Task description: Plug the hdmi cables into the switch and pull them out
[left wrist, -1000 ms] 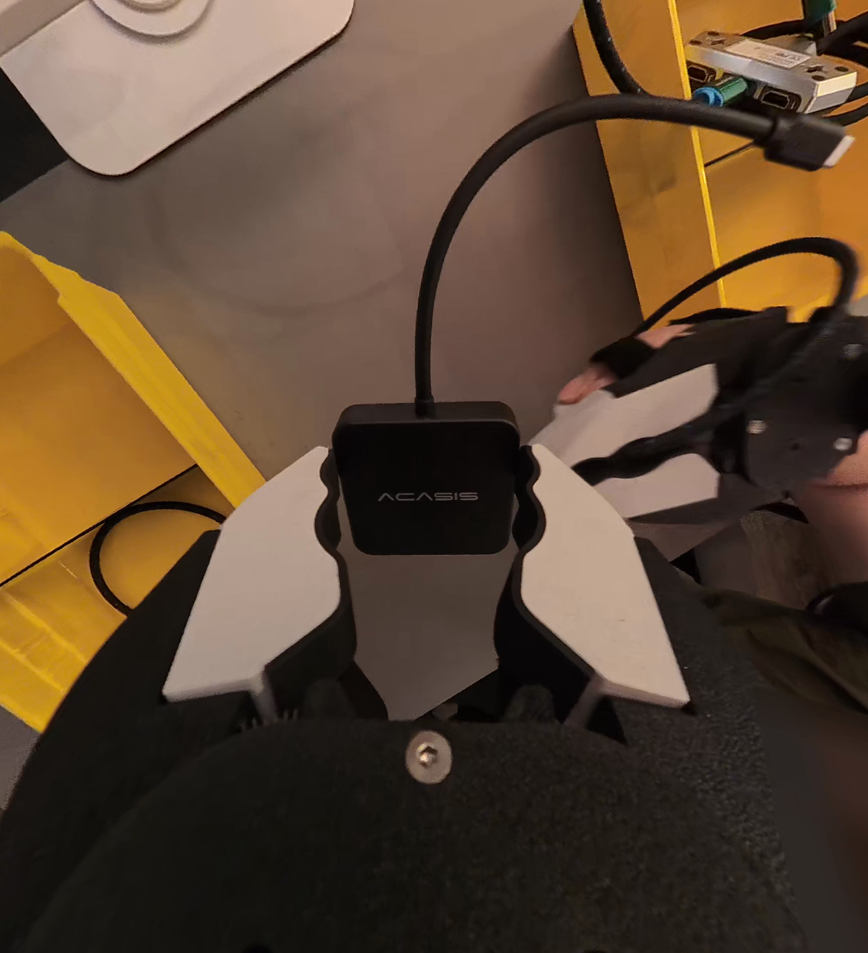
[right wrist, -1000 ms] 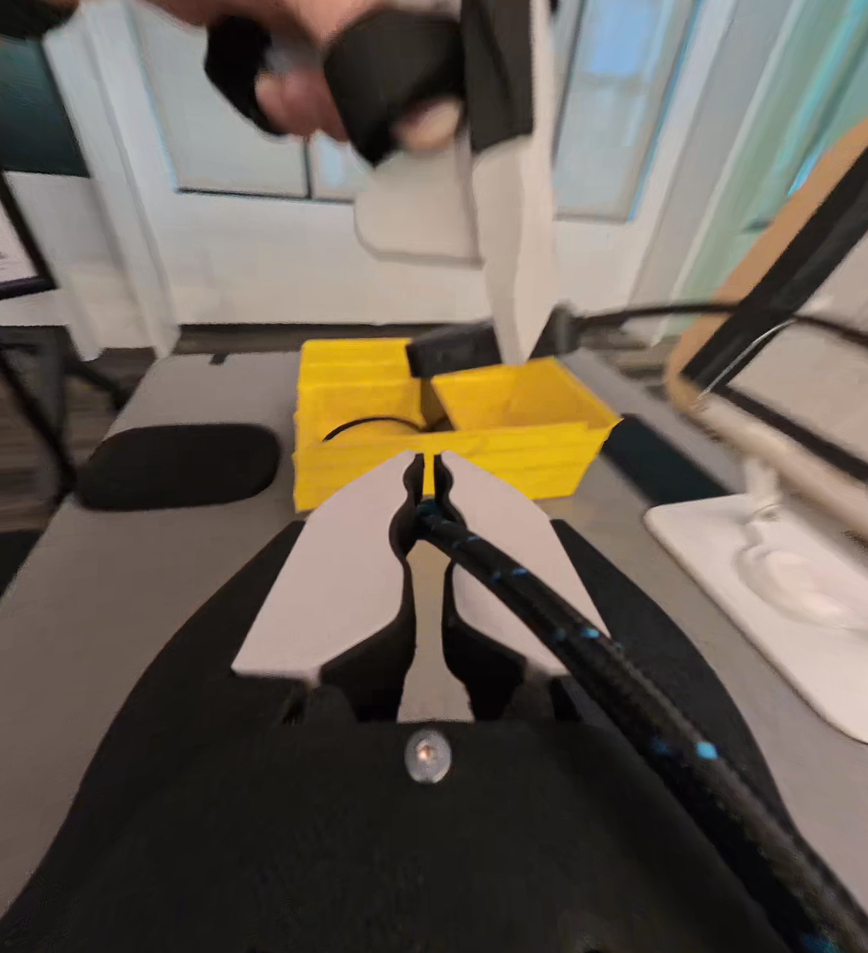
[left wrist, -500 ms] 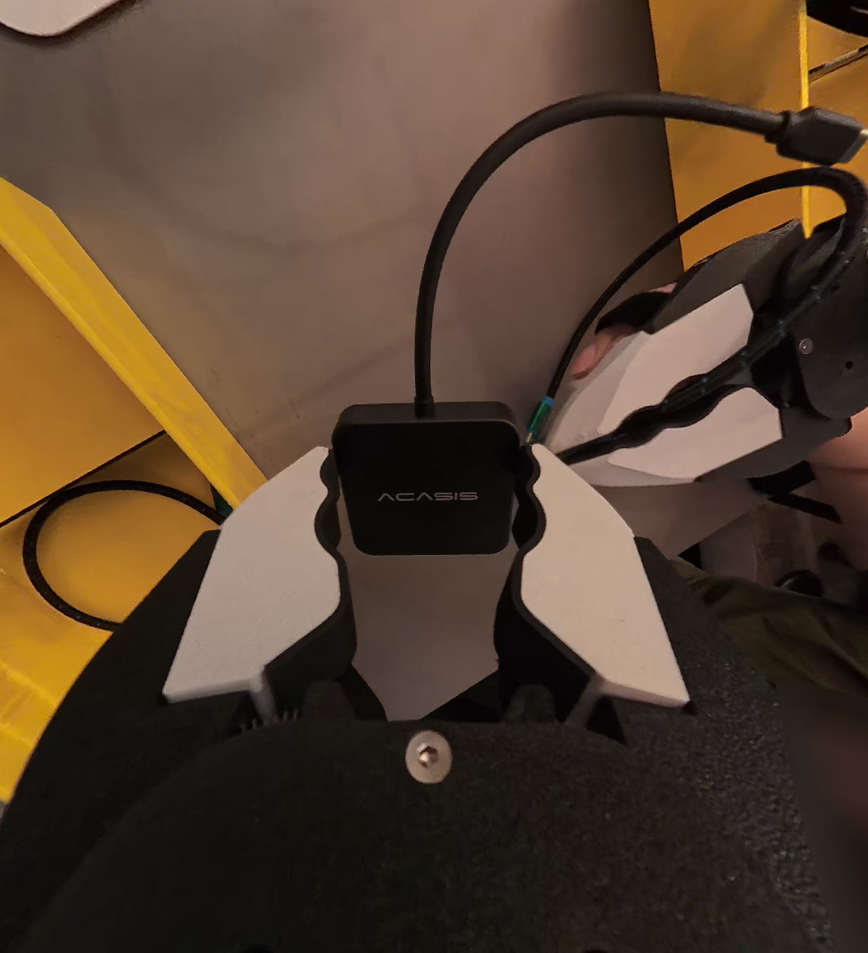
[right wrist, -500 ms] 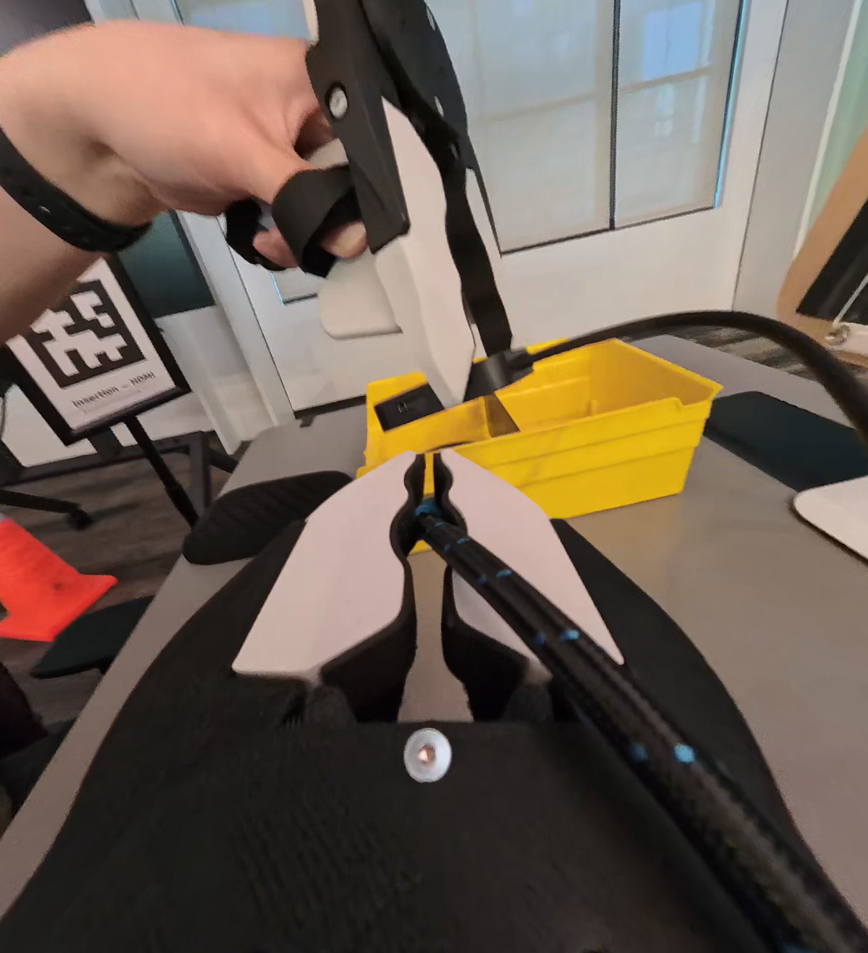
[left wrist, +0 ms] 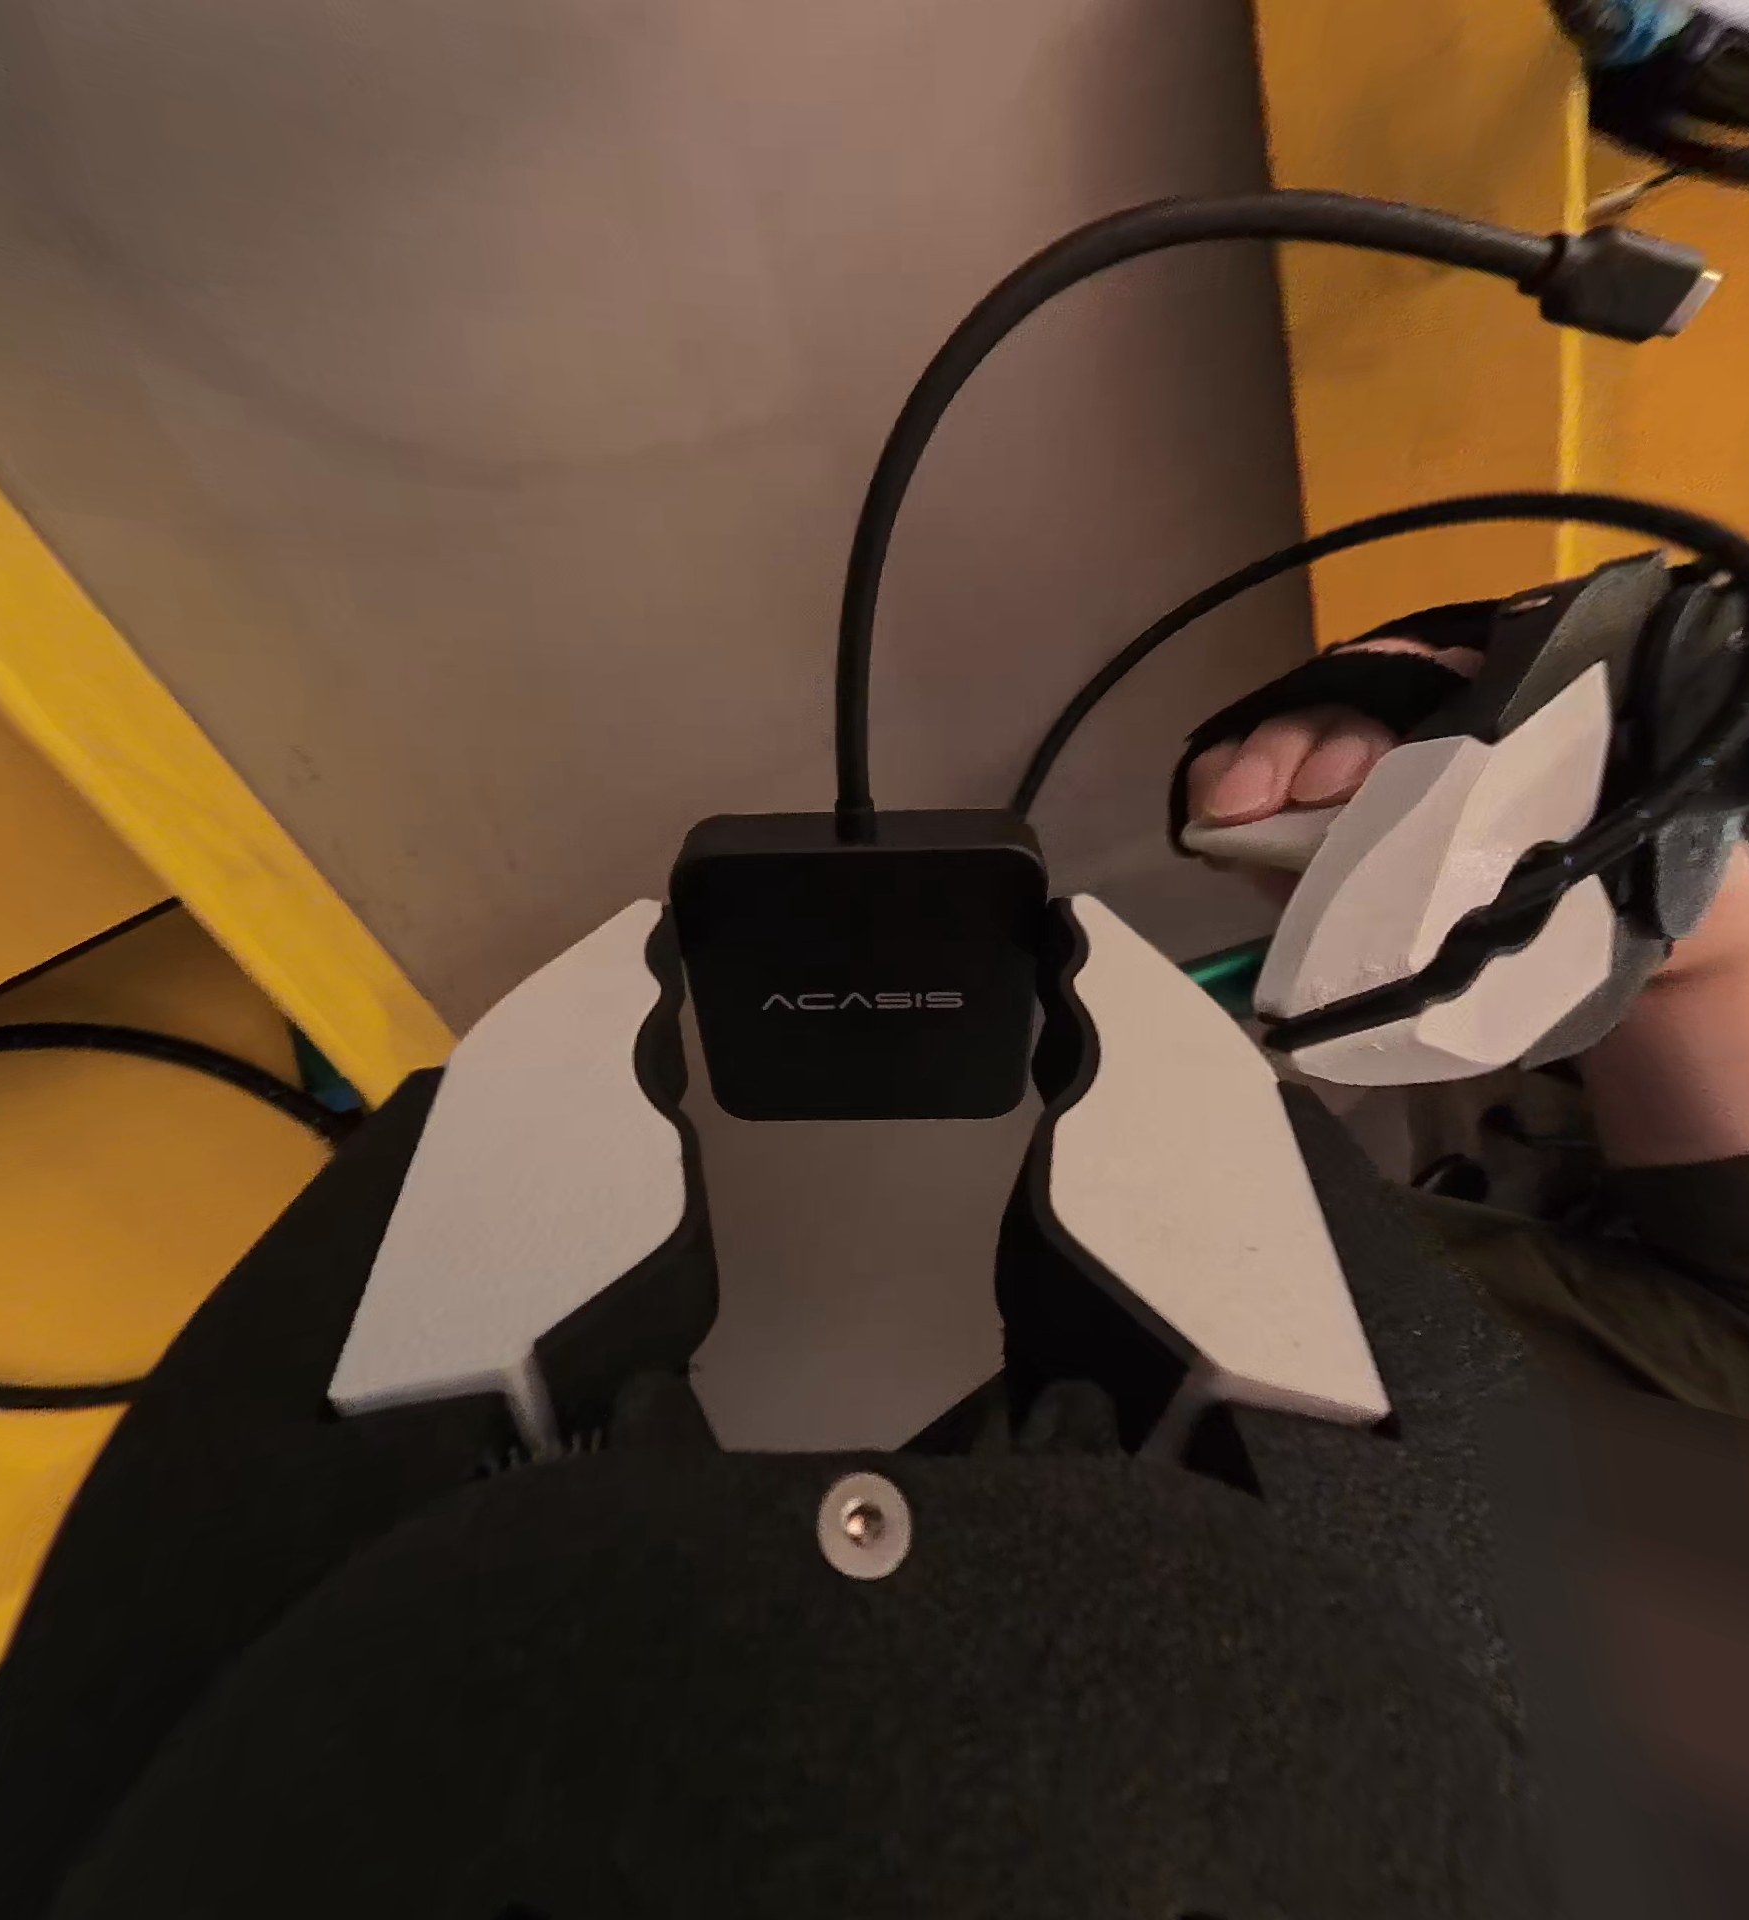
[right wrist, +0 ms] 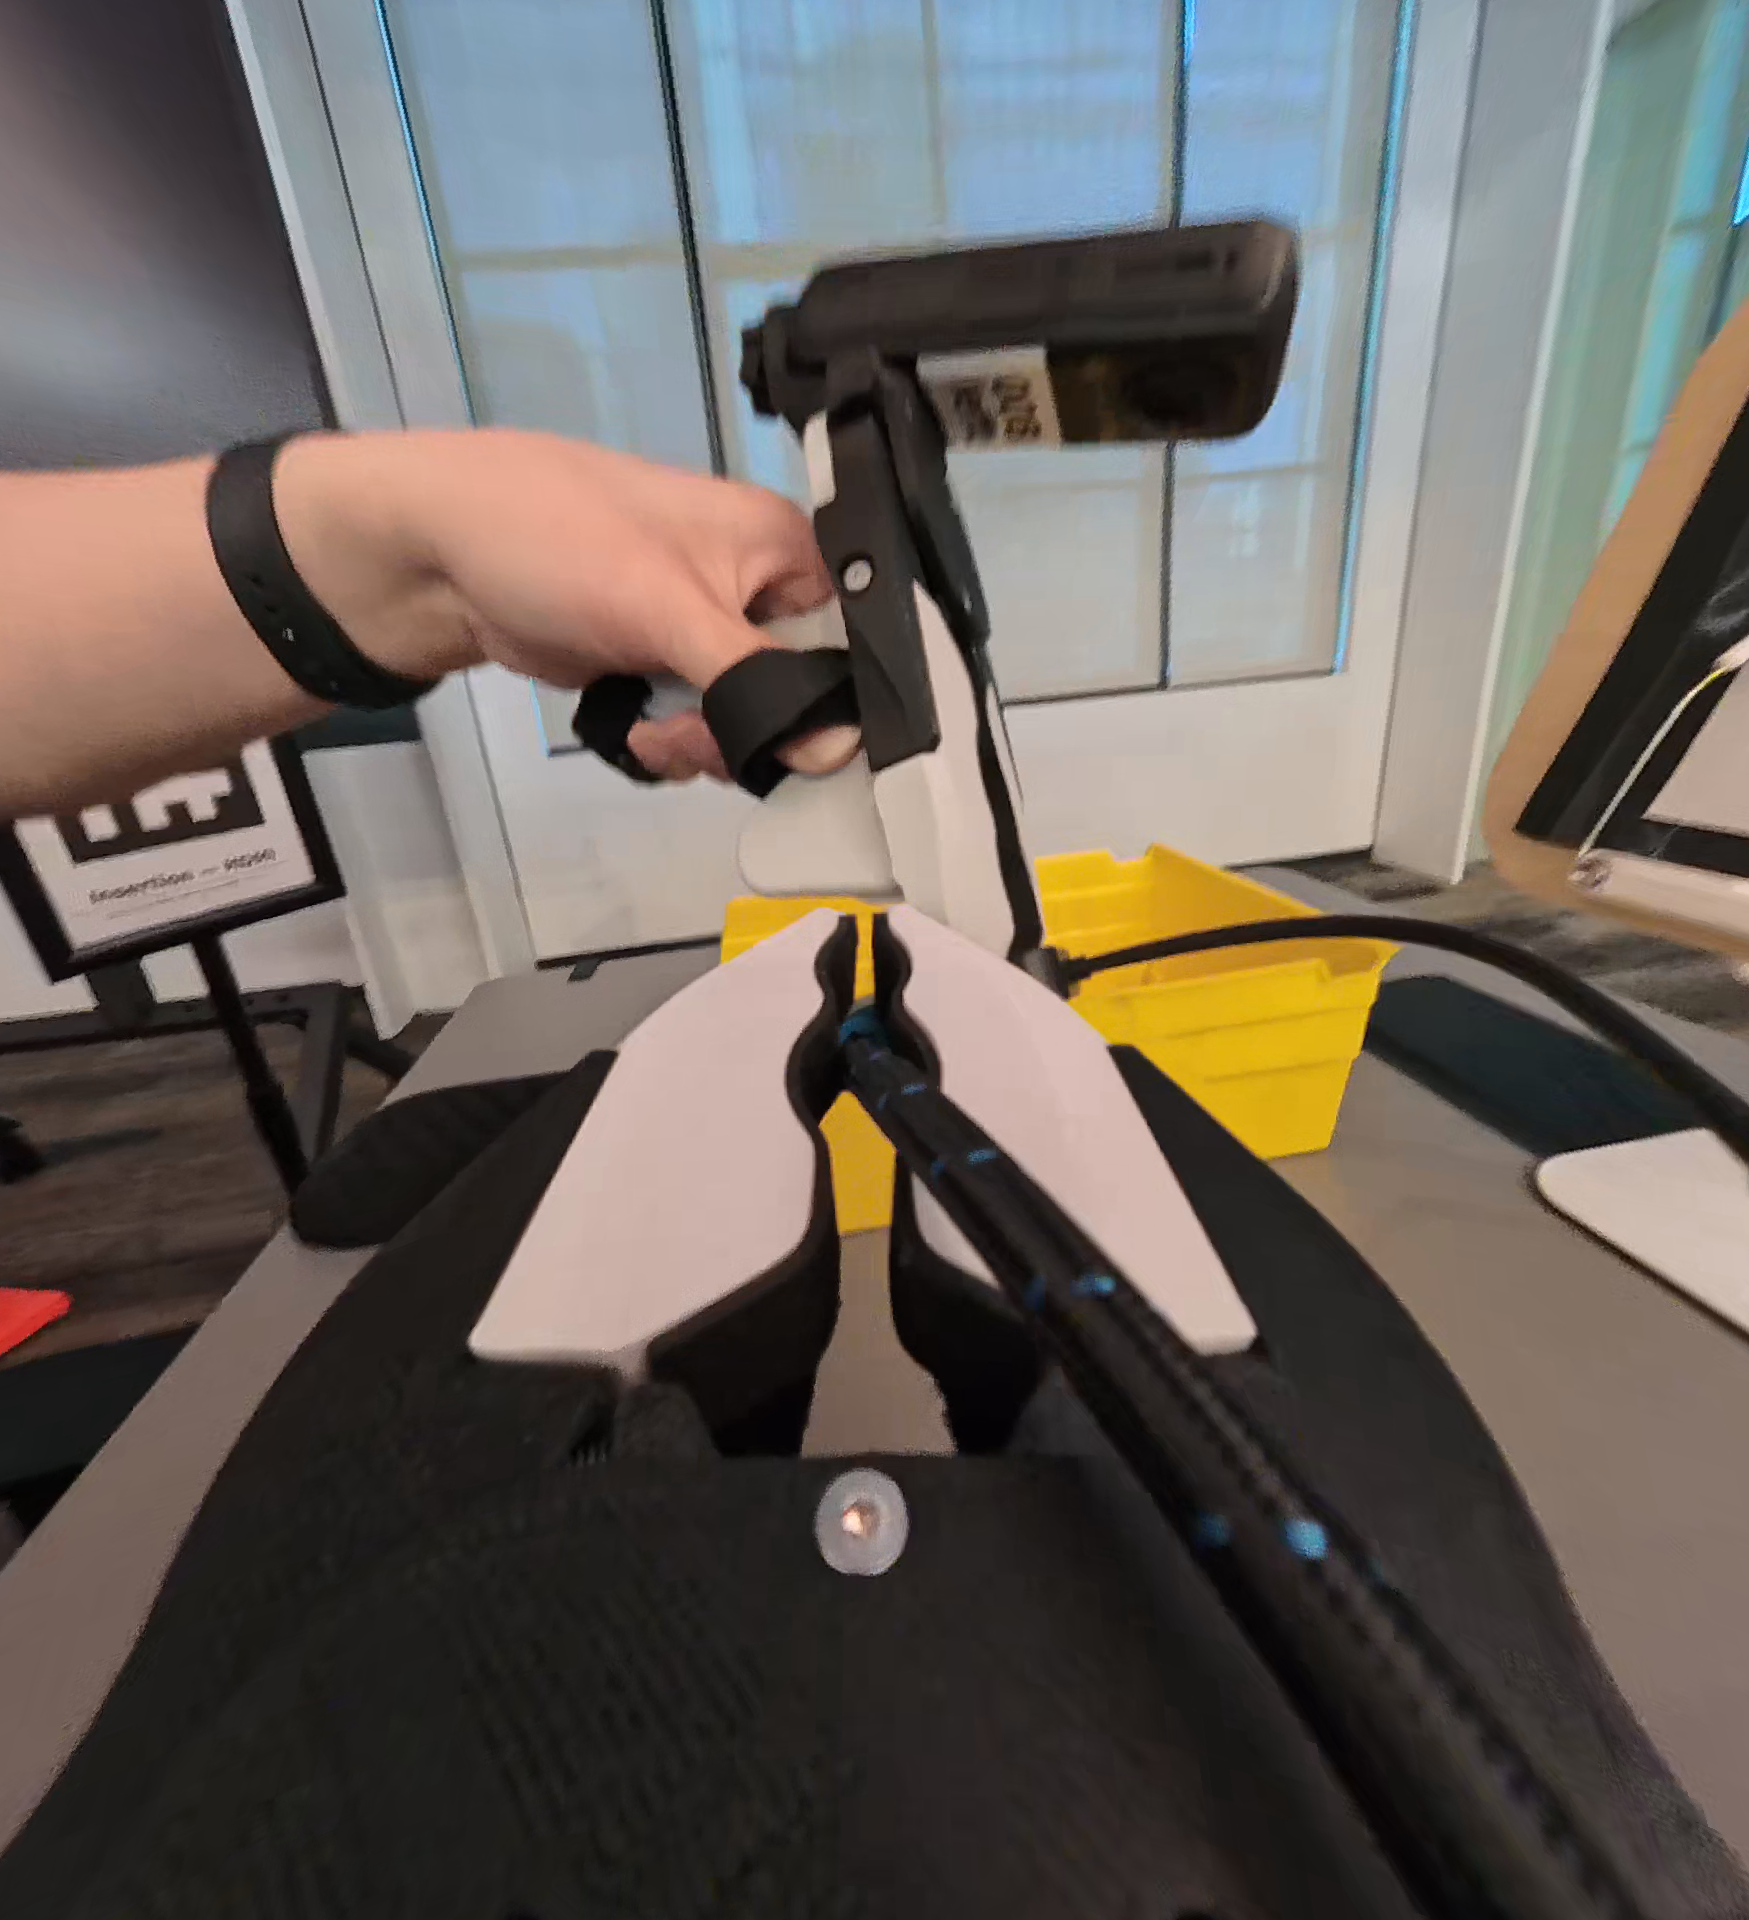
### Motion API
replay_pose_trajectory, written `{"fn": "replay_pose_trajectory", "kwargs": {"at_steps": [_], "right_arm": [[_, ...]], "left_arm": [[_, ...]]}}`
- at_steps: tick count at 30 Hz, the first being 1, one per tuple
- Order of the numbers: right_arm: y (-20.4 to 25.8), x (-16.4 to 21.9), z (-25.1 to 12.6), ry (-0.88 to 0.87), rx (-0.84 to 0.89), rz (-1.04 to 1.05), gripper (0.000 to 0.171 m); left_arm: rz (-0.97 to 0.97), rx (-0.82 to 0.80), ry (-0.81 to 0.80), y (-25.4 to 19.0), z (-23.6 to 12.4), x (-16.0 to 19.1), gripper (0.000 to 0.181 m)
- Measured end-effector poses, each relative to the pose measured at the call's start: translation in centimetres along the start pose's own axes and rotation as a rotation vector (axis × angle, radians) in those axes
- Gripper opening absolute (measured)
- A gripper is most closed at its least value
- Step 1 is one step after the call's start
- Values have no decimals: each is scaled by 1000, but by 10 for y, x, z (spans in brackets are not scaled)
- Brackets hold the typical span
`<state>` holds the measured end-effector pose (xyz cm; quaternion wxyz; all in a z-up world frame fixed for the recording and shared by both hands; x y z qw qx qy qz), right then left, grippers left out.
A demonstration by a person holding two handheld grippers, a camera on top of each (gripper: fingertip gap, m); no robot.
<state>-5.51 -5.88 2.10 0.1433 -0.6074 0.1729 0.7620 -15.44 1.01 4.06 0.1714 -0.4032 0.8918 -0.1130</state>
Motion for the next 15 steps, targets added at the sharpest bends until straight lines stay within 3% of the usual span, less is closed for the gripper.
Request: {"fn": "replay_pose_trajectory", "kwargs": {"at_steps": [4, 15], "right_arm": [[-2, -11, -8, -98, 93, -30, 3], [-5, -16, -13, -135, 138, -65, 3]], "left_arm": [[-39, 106, -85, -10, 1, -8, 66], [-48, 135, -99, -20, -2, -18, 66]]}}
Point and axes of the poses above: each gripper's, where its closed fingertips meet, z out along the fingers, x out of its underside, y = z × x across the jaws, the point moved 6 cm from there along -z, back along the fingers, and after that the axes turned 2 degrees about y, right-handed, at the moved point
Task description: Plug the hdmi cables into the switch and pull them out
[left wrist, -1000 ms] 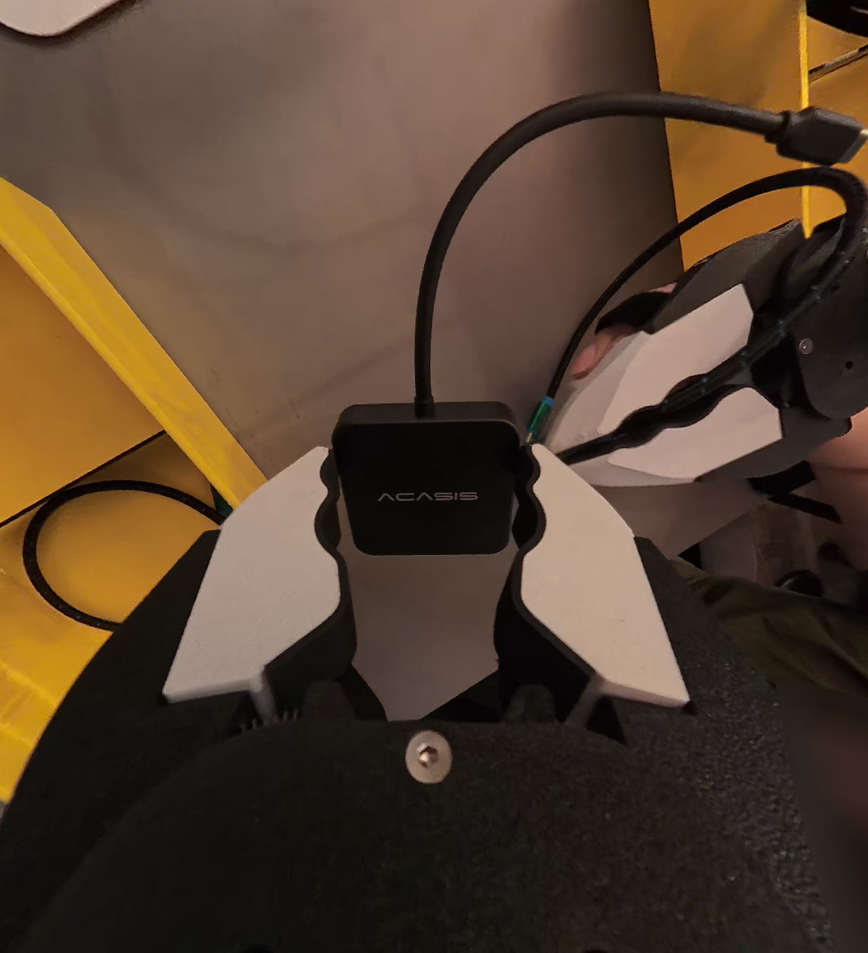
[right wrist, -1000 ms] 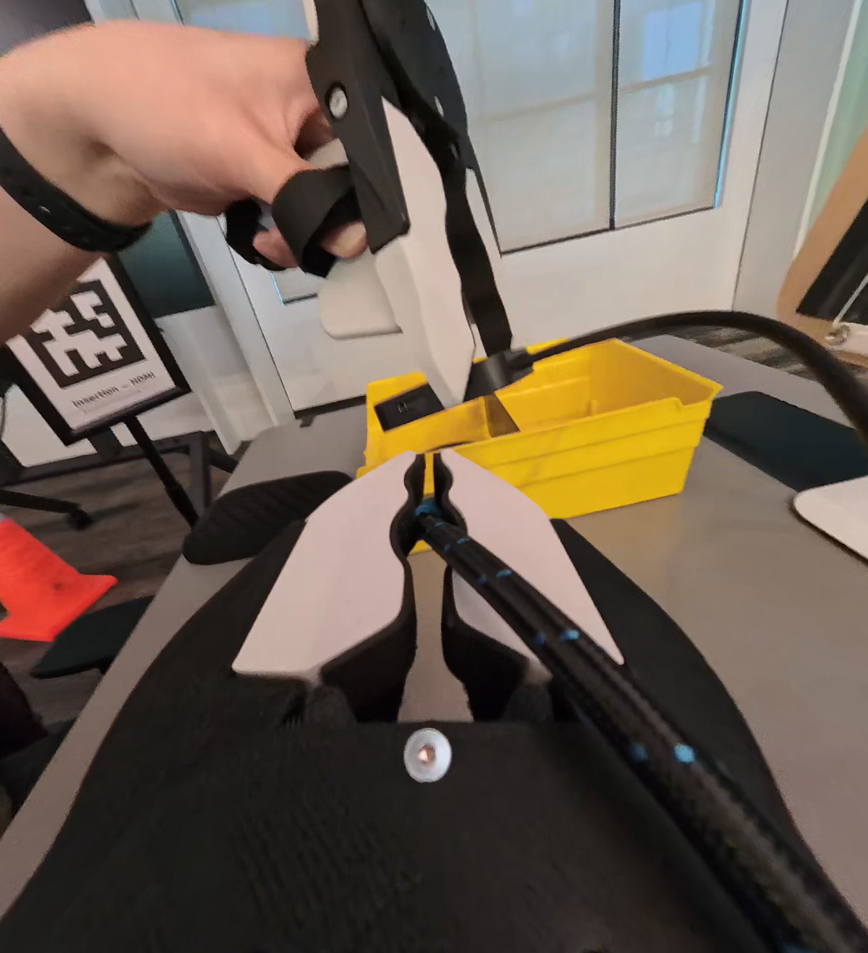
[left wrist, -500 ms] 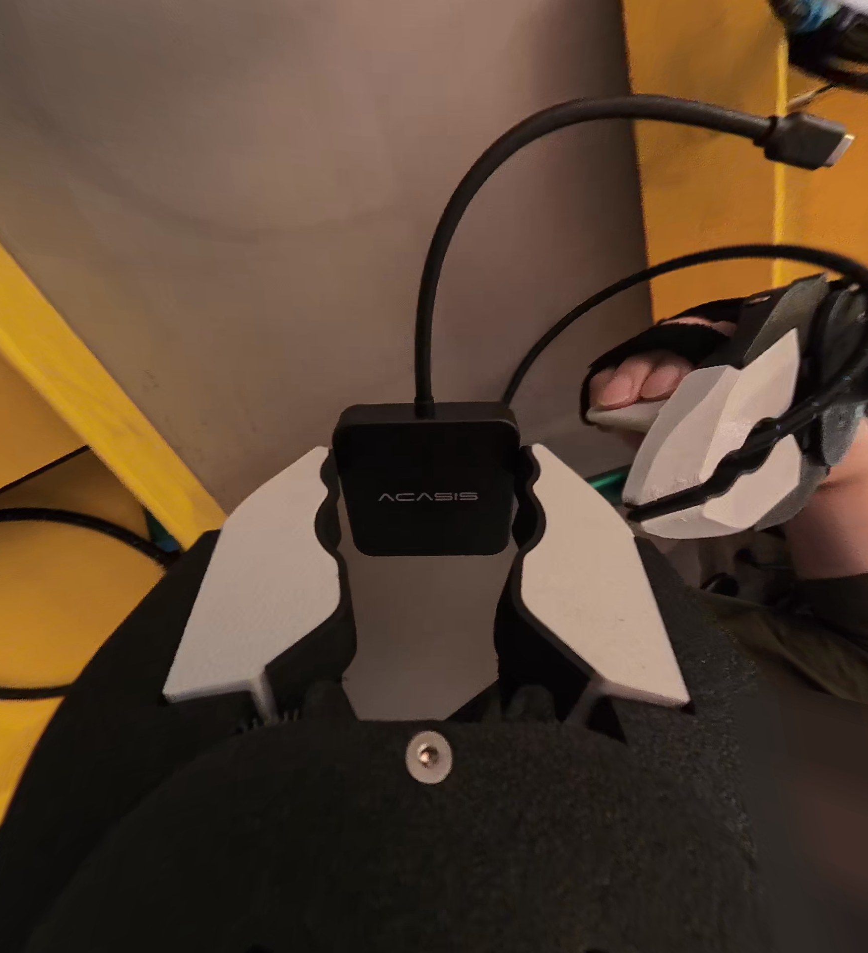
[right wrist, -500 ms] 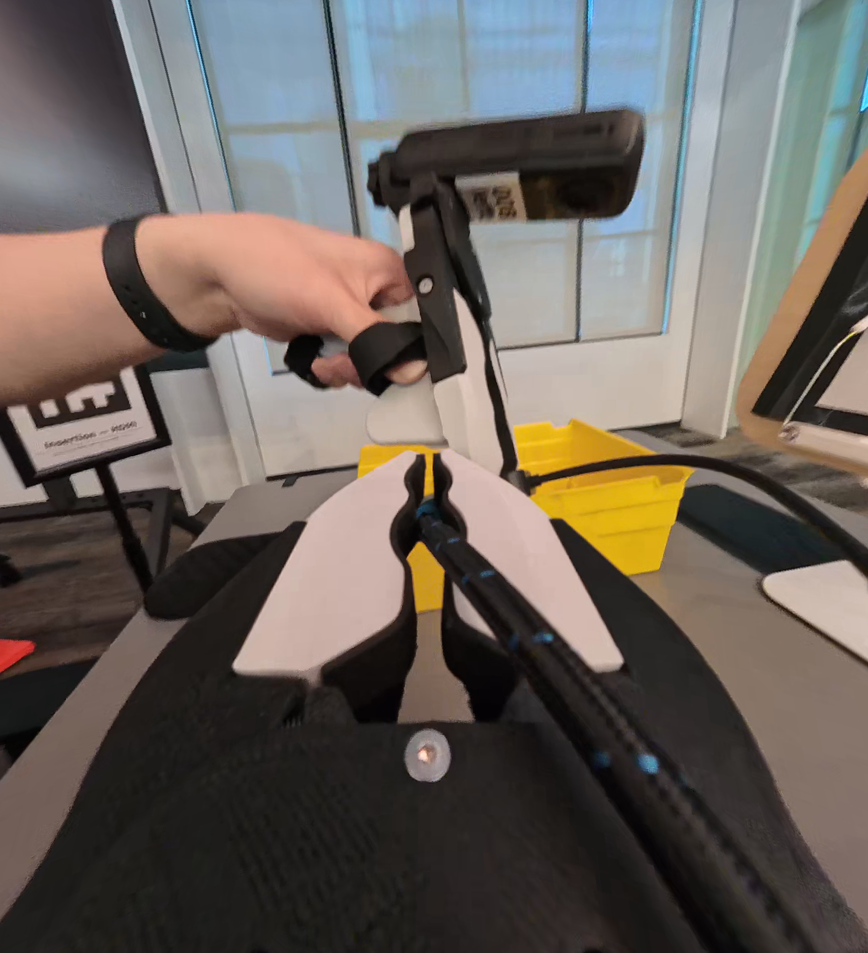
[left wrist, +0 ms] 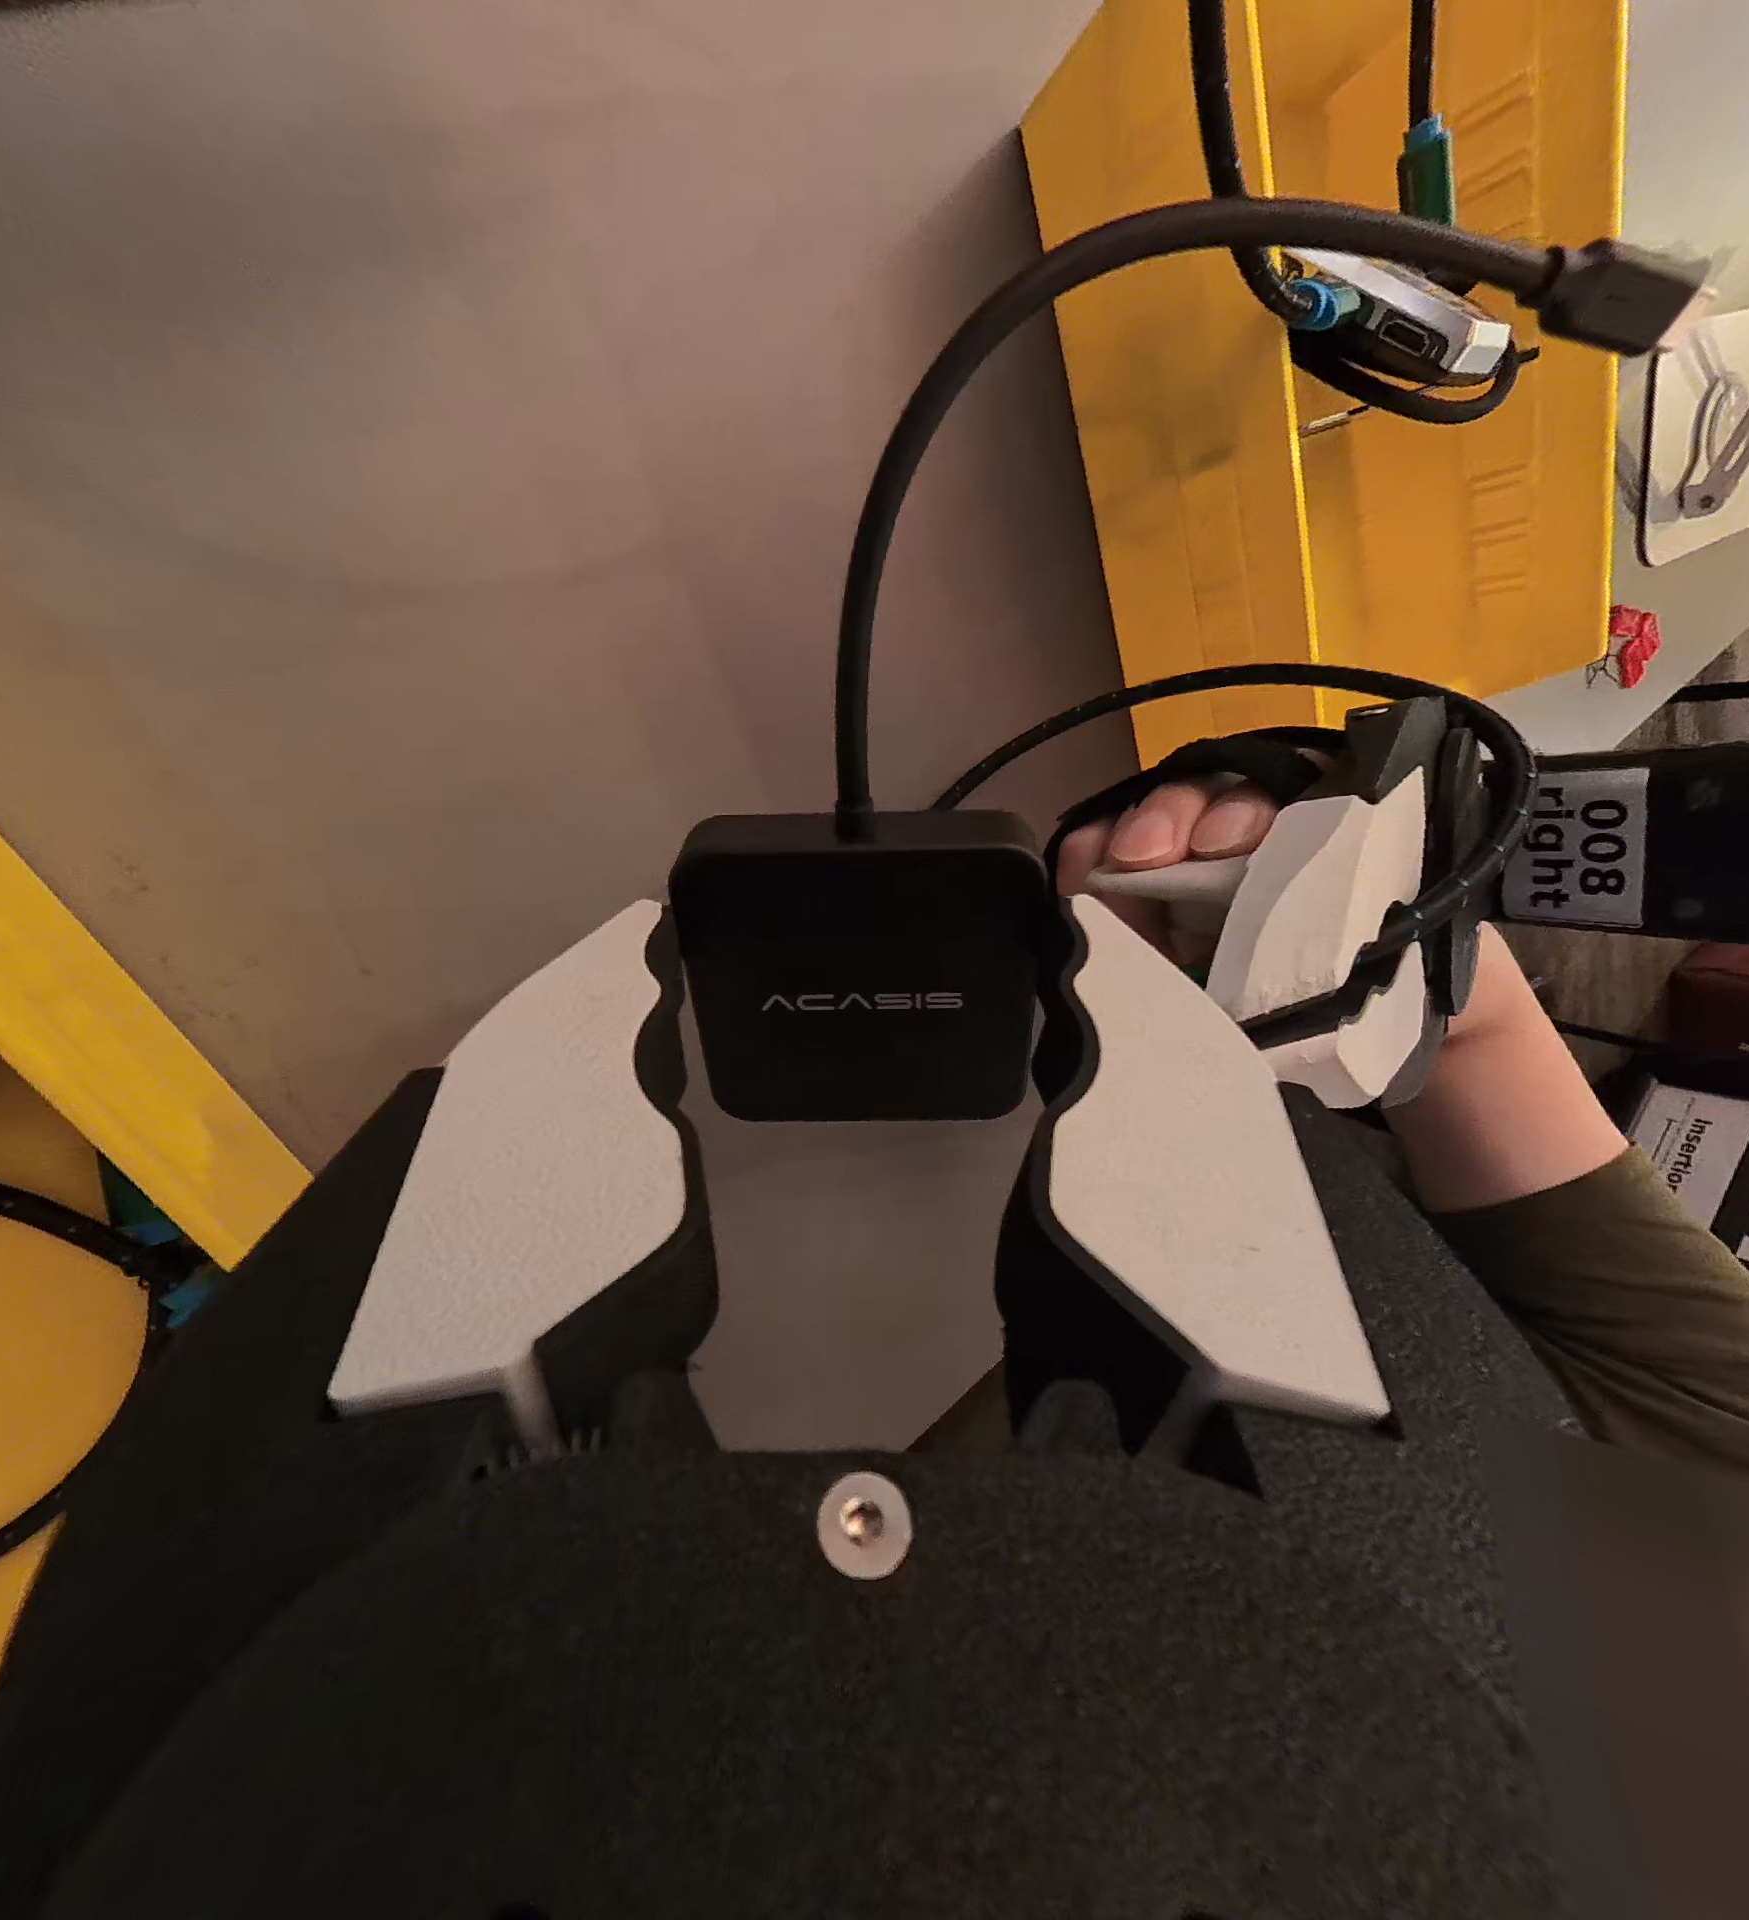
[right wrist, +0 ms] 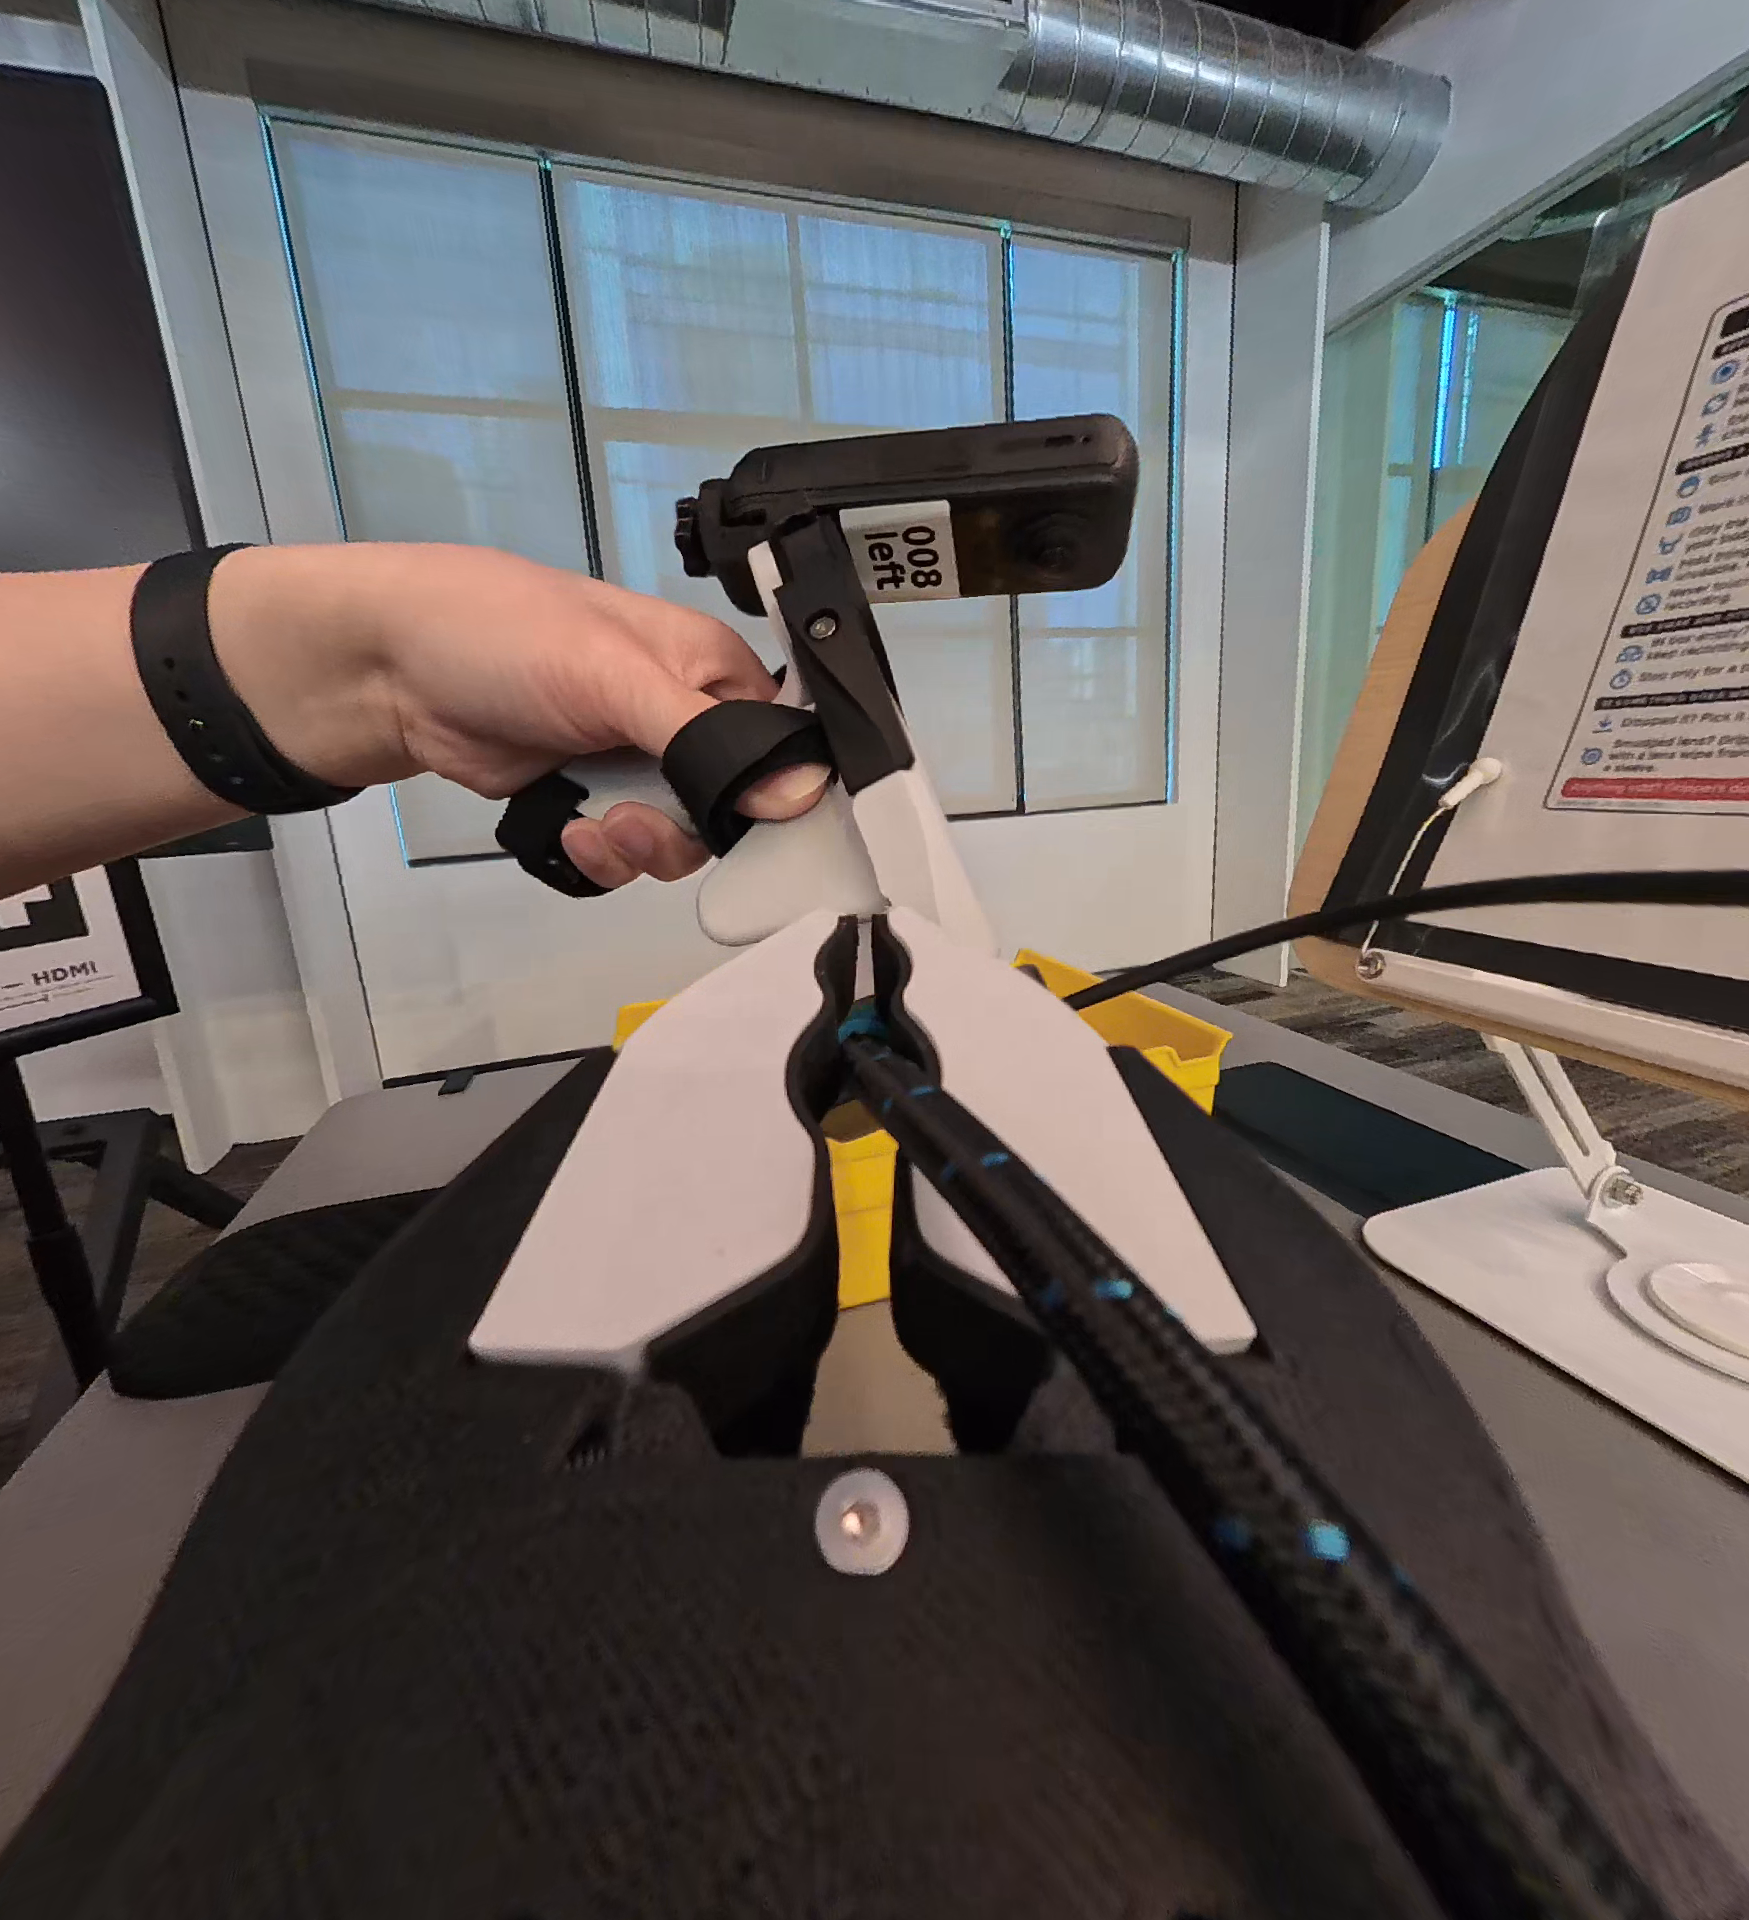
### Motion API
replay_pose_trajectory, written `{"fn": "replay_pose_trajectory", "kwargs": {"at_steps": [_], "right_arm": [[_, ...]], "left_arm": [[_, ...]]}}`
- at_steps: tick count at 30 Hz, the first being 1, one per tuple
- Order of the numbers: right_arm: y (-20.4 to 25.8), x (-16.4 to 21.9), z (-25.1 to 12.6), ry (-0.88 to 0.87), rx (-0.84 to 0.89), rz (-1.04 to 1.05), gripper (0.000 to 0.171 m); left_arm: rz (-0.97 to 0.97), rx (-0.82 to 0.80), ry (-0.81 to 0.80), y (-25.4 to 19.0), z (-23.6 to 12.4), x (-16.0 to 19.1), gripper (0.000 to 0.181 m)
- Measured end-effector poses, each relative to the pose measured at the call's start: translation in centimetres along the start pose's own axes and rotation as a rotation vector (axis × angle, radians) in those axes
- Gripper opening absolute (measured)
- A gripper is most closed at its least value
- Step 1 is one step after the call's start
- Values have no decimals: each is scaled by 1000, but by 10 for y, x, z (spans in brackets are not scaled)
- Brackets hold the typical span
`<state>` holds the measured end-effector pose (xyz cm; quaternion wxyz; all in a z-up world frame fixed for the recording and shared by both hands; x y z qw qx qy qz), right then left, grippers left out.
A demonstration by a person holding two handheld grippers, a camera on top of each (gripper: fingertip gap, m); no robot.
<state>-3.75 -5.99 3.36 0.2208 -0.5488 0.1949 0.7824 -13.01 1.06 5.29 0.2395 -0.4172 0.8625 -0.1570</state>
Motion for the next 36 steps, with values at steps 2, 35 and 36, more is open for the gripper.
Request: {"fn": "replay_pose_trajectory", "kwargs": {"at_steps": [2, 35, 36], "right_arm": [[-1, -1, 0, -4, 6, 2, 3], [-6, -94, -21, -27, 0, 33, 3], [-5, -101, -23, -23, -12, 50, 4]], "left_arm": [[1, -1, -3, -1, -1, -1, 66], [153, -308, 137, 35, 65, 38, 66], [155, -316, 159, 38, 75, 41, 66]]}}
Point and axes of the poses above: each gripper's, where its closed fingertips meet, z out along the fingers, x out of its underside, y = z × x across the jaws, the point moved 6 cm from there along -z, back along the fingers, and after that the axes turned 2 degrees about y, right-handed, at the moved point
